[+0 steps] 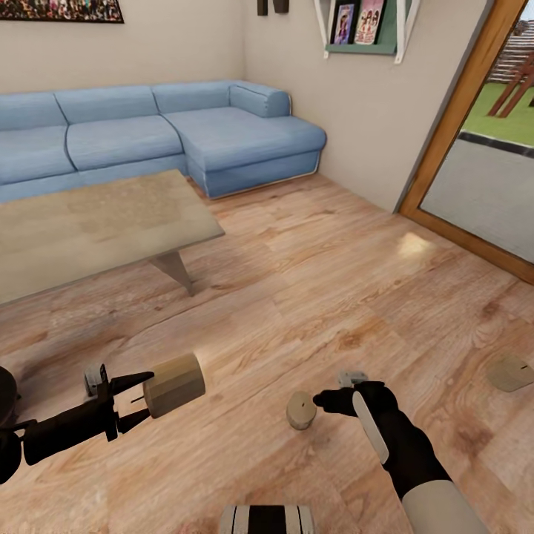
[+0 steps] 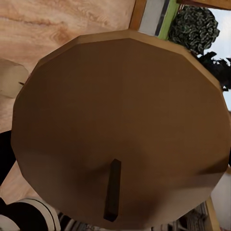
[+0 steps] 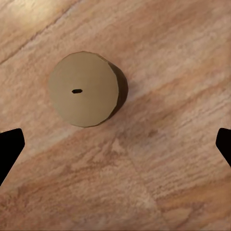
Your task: Place each of the two pumpkins and all three candles from the living room inside a cabinet in the living room (use any cabinet), then make sure every cabinet is closed, and position the cauldron so it is next to a table in the living room.
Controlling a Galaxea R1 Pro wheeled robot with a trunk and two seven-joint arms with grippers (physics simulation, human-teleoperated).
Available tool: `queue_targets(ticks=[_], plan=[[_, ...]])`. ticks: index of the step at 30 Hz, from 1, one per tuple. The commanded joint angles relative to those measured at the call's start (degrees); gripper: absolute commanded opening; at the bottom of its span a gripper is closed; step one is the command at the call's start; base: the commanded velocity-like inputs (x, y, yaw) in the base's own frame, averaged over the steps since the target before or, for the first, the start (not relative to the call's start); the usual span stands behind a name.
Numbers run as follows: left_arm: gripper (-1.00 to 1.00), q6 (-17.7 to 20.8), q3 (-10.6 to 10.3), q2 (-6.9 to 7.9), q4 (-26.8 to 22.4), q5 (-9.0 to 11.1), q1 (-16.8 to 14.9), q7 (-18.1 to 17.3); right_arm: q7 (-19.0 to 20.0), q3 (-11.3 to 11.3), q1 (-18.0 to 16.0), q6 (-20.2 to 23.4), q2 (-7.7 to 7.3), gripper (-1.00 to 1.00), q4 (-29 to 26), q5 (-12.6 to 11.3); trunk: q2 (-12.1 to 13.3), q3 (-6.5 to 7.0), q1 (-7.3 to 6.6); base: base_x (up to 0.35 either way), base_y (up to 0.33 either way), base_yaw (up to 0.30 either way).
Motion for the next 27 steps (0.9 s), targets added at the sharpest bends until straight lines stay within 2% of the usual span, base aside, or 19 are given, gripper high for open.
queue_targets(ticks=[1,27], plan=[[-1.0,0.19,0.04,0.01,-0.03,0.44,-0.03,0.23,-0.3,0.03,-0.02,0.22,-0.02,1.0,-0.05,-0.37,-0.03,-0.27,0.01,0.0,0.0,0.0],[-1.0,0.19,0.04,0.01,-0.04,0.44,-0.03,0.23,-0.21,0.02,-0.02,0.23,-0.06,1.0,-0.37,-0.45,-0.38,-6.03,0.68,0.0,0.0,0.0]])
